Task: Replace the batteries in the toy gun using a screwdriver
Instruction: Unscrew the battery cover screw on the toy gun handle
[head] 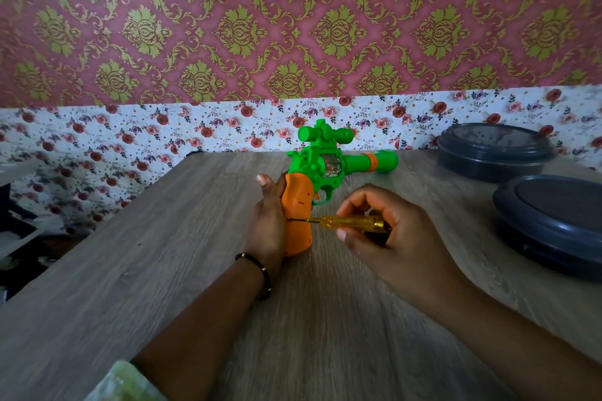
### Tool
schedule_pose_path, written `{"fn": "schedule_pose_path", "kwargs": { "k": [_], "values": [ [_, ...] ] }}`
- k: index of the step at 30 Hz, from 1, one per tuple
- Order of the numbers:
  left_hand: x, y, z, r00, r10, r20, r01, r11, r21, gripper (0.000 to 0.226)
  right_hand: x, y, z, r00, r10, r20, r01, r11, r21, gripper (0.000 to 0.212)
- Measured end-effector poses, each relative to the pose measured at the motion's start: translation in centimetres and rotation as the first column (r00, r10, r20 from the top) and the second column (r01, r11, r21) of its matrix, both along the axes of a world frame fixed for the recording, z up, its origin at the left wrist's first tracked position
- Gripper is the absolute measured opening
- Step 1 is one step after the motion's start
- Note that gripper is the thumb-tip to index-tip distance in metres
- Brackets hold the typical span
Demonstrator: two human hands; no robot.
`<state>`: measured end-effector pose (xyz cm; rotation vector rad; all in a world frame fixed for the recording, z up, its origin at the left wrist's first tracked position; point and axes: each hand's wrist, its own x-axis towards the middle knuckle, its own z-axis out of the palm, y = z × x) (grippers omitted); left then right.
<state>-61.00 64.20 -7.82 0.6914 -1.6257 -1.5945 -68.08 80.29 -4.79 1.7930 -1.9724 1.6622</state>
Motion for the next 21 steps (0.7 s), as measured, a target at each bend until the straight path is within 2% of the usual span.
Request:
{"fn": "schedule_pose_path", "kwargs": {
  "k": [2,6,9,11,12,15,16,19,21],
  "values": [
    [-0.08,0.0,0.07,1.0,0.009,0.001,-0.009,1.0,0.005,0.09,0.05,0.0,-0.07,0.999,-0.042,-0.019,0.042,0.999,-0.002,0.013],
    [-0.2,-0.3,0.0,1.0,0.016,0.008,-0.016,0.999,0.051,0.081,-0.13,0.13,-0.1,0.966,-0.179,-0.186,0.195,0.978,0.072,0.04],
    [-0.27,-0.37,-0.03,1.0,0.013,-0.009,-0.012,0.999,0.046,0.069,-0.34,0.1,-0.05,0.967,-0.145,-0.21,0.163,0.984,0.07,0.022],
    [-0.27,-0.36,-0.07,1.0,0.012,-0.013,-0.012,0.999,0.044,0.061,-0.36,0.01,0.04,0.982,-0.088,-0.167,0.099,0.993,0.058,0.006],
    [-0.24,-0.3,-0.06,1.0,0.011,-0.011,-0.011,0.999,0.041,0.06,-0.27,0.01,0.15,0.987,-0.065,-0.144,0.072,0.997,0.042,0.005],
    [-0.27,-0.36,-0.15,1.0,-0.011,-0.01,0.011,0.999,0.033,0.075,0.06,0.04,0.07,0.993,-0.03,-0.111,0.031,1.0,0.004,0.009],
    [-0.28,-0.43,-0.17,1.0,-0.012,-0.01,0.012,0.999,0.034,0.075,0.19,0.06,0.0,0.991,-0.048,-0.128,0.049,0.999,0.006,0.016],
    [-0.34,-0.58,-0.15,1.0,-0.008,-0.004,0.008,0.999,0.045,0.071,-0.02,0.01,-0.2,0.952,-0.153,-0.264,0.171,0.984,0.047,0.038],
    [-0.37,-0.55,-0.14,1.0,-0.009,-0.008,0.01,0.998,0.054,0.074,-0.16,0.03,-0.21,0.945,-0.169,-0.28,0.19,0.98,0.051,0.032]
  ]
}}
